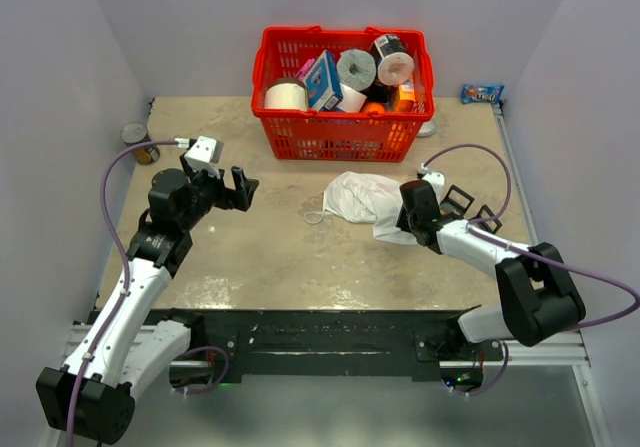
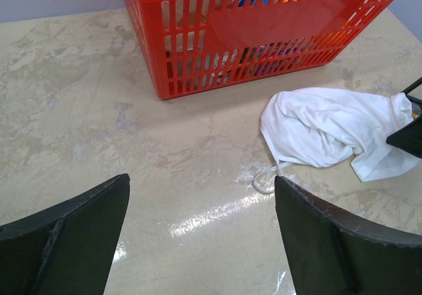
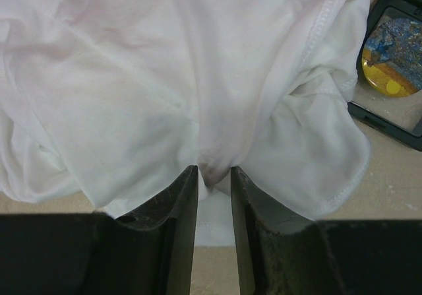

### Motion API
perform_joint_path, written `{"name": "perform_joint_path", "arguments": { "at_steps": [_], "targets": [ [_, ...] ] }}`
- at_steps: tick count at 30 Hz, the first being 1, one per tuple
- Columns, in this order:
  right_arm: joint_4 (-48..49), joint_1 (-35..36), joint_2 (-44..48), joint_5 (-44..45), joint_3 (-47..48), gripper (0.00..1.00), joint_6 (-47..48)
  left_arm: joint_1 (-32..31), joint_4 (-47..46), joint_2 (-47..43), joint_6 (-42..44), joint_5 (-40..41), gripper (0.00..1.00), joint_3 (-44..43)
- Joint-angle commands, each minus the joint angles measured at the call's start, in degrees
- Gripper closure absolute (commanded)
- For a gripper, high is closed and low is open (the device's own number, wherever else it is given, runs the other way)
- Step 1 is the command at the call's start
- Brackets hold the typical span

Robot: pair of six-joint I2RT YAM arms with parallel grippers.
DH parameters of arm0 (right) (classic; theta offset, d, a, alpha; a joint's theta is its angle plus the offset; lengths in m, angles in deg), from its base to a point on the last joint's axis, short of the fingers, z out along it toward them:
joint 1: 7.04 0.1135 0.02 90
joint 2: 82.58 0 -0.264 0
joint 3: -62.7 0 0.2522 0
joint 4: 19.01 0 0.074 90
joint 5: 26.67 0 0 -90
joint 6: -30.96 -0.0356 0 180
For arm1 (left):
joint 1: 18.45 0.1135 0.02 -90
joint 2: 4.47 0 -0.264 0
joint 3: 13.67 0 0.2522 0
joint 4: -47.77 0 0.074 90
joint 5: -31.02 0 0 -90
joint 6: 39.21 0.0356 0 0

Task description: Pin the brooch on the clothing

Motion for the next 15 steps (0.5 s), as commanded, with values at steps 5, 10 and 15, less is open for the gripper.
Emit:
{"name": "perform_joint_path", "arguments": {
  "at_steps": [5, 10, 15],
  "targets": [
    [1.06, 0.29, 1.08, 2.50, 2.93, 0.78, 0.41, -0.19, -2.23, -0.61, -0.26, -0.71, 0.05, 0.18],
    [1.15, 0.38, 0.38, 1.98, 3.02, 0.96, 0.50, -0.10, -2.23, -0.52, -0.26, -0.70, 0.05, 0.18],
    [1.33, 1.60, 1.87, -0.57, 2.93, 1.00, 0.33, -0.10, -2.15, -0.52, -0.26, -0.62, 0.05, 0.18]
  ]
}}
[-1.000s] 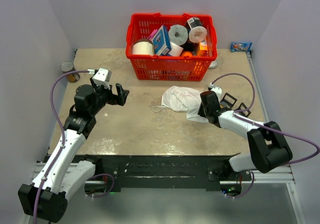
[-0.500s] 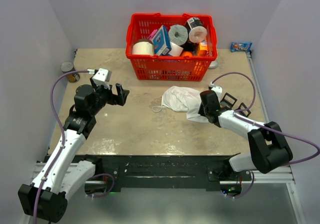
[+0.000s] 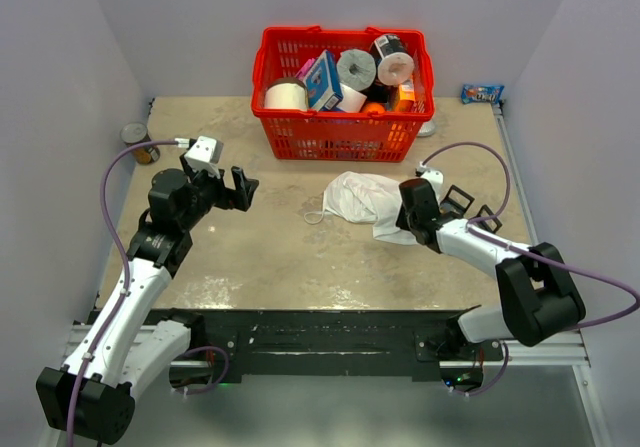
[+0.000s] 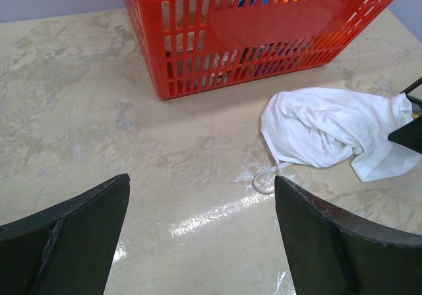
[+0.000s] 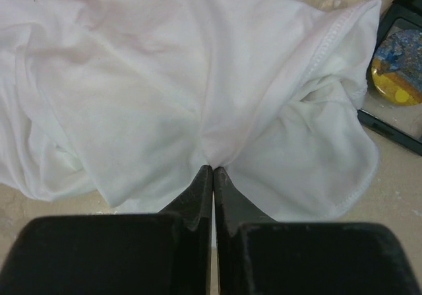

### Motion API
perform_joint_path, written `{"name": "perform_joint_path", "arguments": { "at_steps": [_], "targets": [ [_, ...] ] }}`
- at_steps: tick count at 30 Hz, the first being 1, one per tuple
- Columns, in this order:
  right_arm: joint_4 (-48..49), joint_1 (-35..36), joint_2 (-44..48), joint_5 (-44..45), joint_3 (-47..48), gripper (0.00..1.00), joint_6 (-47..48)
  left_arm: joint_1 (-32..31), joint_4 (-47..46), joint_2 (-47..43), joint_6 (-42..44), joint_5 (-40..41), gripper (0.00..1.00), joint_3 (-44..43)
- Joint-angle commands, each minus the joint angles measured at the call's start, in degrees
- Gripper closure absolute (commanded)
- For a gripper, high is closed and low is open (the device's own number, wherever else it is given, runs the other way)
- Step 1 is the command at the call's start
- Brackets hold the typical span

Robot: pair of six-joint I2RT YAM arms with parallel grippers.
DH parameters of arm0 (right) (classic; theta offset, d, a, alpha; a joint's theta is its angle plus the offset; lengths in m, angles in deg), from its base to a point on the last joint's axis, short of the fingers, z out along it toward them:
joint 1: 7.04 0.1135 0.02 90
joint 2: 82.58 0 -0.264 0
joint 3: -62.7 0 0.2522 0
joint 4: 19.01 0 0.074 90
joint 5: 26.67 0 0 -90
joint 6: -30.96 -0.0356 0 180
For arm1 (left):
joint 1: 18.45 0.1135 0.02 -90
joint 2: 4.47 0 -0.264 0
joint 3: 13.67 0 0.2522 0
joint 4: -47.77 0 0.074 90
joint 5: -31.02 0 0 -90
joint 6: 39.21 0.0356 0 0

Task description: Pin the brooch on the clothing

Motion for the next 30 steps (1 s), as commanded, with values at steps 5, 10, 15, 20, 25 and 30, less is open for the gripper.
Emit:
{"name": "perform_joint_path", "arguments": {
  "at_steps": [5, 10, 15, 20, 25, 30],
  "targets": [
    [1.50, 11.78, 6.20, -0.73, 1.64, 1.00, -3.97, -0.10, -1.77, -0.52, -1.48, -0.42, 0.05, 0.53],
    [3.62, 26.22, 2.26, 2.25, 4.88, 1.00, -8.46, -0.10, -1.86, -0.96, -6.49, -0.69, 0.01, 1.58],
    [6.61, 38.27, -13.70, 1.74, 16.98, 1.00, -8.82, -0.10, -1.33, -2.37, -12.36, 3.62, 0.00, 4.39],
    [5.98, 41.53, -16.04, 0.24, 21.86, 0.70, -8.64, -0.10, -6.33, -4.74, -18.35, 3.62, 0.00, 14.48],
    [2.14, 41.36, -6.40, 6.02, 17.82, 0.33, -8.02, -0.19, -8.52, -2.73, -19.59, 1.79, 0.01, 19.68],
    [-4.20, 34.43, 1.88, 5.08, 11.67, 0.27, -8.82, -1.16, -12.05, 0.70, -20.73, -2.26, 0.03, 23.11]
  ]
}}
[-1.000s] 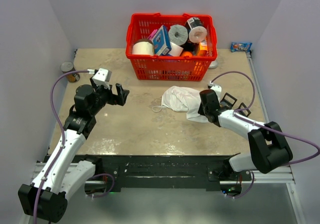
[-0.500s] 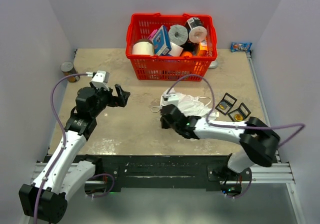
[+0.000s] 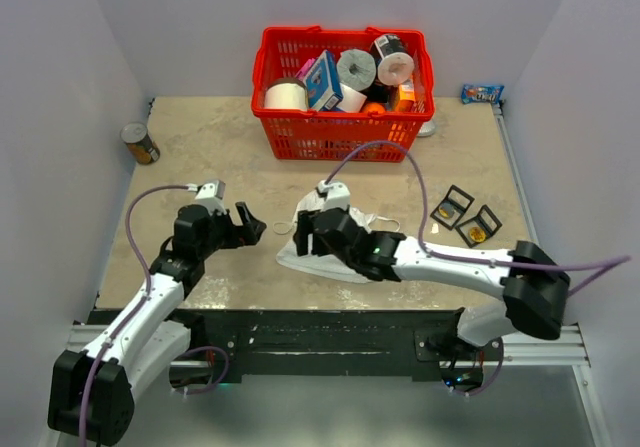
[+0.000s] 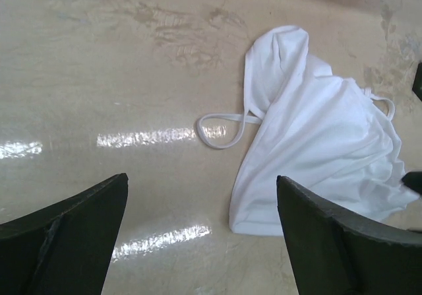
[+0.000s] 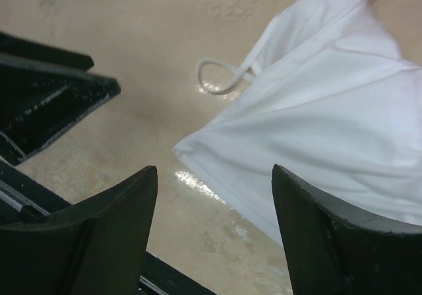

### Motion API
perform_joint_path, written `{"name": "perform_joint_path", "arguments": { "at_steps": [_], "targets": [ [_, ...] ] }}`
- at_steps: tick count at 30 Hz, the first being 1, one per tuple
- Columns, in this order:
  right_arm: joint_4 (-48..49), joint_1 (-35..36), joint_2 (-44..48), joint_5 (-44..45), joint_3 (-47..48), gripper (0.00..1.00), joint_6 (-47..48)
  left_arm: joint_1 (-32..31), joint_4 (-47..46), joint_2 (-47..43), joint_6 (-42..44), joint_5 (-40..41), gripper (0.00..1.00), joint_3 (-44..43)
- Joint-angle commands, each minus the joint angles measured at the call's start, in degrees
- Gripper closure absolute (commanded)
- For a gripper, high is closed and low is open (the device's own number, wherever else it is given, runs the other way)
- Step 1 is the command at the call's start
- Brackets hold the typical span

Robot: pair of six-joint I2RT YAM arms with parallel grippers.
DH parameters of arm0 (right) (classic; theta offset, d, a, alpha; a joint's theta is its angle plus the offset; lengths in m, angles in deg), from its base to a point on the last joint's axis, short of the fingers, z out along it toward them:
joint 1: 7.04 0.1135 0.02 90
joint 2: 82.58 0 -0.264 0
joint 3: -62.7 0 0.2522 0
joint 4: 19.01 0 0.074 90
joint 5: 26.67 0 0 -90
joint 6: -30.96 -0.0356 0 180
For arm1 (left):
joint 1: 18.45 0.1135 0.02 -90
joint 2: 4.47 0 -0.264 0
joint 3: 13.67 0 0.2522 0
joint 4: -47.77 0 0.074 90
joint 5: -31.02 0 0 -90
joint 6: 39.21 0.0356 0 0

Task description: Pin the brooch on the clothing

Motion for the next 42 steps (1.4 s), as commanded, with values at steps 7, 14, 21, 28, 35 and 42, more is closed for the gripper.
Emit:
{"name": "perform_joint_path", "arguments": {
  "at_steps": [7, 14, 21, 28, 35, 42],
  "targets": [
    [-6.73, -16.21, 16.00, 0.85, -12.64, 0.26, -0.77, -4.56, -11.03, 8.53, -2.93, -6.98, 0.17, 4.97],
    [-10.05, -21.05, 16.71, 1.02, -12.22, 0.25, 2.48, -8.95, -14.98, 17.06, -2.93, -8.65, 0.30, 4.18],
    [-14.20, -21.58, 15.91, -1.35, -12.64, 0.28, 4.06, -13.70, -21.39, 24.71, -4.86, -11.29, 0.46, 4.18],
    [-16.66, -21.58, 15.91, -3.37, -16.60, 0.32, 1.70, -14.94, -22.02, 23.41, -5.74, -7.08, 0.99, 4.44],
    [-19.47, -21.58, 20.22, -5.12, -19.50, 0.43, -1.03, -14.85, -20.61, 20.59, -6.27, -3.47, 1.00, 3.13],
    [-19.04, -21.49, 22.42, -8.64, -22.05, 0.43, -2.97, -14.85, -21.93, 23.57, -6.26, -3.47, 1.00, 0.67]
  ]
}}
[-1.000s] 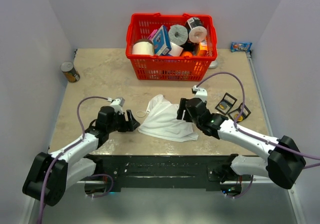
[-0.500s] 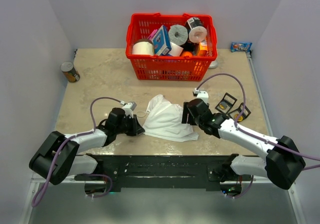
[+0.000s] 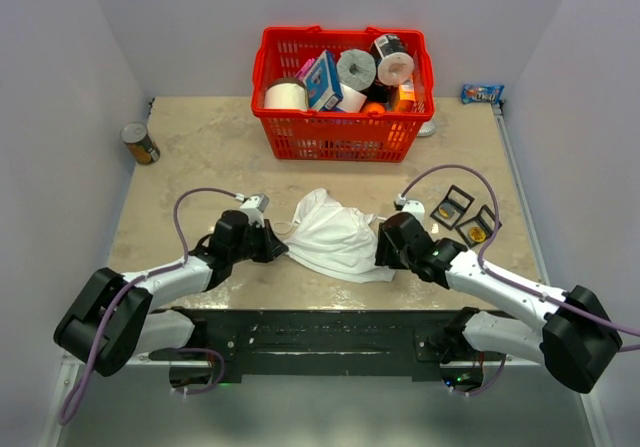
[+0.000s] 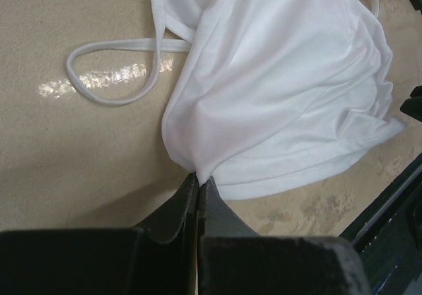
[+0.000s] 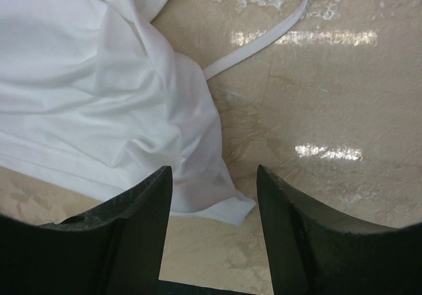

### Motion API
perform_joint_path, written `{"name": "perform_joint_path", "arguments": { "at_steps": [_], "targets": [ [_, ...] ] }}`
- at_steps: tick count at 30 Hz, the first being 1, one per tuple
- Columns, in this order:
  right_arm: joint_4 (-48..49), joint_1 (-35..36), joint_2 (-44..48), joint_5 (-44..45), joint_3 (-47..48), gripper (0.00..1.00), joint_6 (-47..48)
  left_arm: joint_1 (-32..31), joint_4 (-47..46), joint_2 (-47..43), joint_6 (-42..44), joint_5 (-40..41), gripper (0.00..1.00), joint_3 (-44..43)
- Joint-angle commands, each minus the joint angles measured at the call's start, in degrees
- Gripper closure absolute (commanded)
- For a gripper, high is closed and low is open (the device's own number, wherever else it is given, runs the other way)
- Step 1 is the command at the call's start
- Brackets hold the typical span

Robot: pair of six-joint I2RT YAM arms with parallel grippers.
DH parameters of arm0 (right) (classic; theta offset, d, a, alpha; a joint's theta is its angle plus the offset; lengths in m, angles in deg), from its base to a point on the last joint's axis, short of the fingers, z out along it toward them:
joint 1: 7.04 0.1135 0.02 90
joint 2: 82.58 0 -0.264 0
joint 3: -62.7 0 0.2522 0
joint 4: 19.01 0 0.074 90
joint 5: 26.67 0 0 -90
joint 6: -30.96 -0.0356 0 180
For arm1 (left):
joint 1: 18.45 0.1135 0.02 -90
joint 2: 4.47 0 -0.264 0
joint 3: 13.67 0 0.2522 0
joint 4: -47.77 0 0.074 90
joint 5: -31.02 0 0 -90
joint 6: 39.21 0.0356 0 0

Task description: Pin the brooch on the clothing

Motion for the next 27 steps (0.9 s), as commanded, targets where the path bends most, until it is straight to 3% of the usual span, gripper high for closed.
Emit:
{"name": "perform_joint_path", "arguments": {
  "at_steps": [1, 8, 18, 21, 27],
  "targets": [
    [0.15, -0.03, 1.13, -2.50, -1.81, 0.43, -2.92, -0.16, -3.41, 1.15, -0.32, 0.90, 1.00, -2.59],
    [2.70, -0.03, 1.30, -5.23, -4.71, 0.45, -4.59, -0.16, -3.33, 1.06, -0.14, 0.64, 1.00, -2.77],
    [3.76, 0.06, 0.25, -4.62, -5.59, 0.57, -4.68, -0.16, -3.07, 0.27, -0.32, 0.90, 1.00, -2.33],
    [4.29, 0.06, -0.10, -4.27, -5.42, 0.64, -4.51, -0.07, -3.07, -0.08, -0.23, 1.08, 1.00, -2.24],
    [1.31, 0.06, 1.12, -2.78, -2.18, 0.99, -3.63, 0.01, -1.14, -1.83, -0.15, 2.65, 1.00, -3.64]
  ]
}}
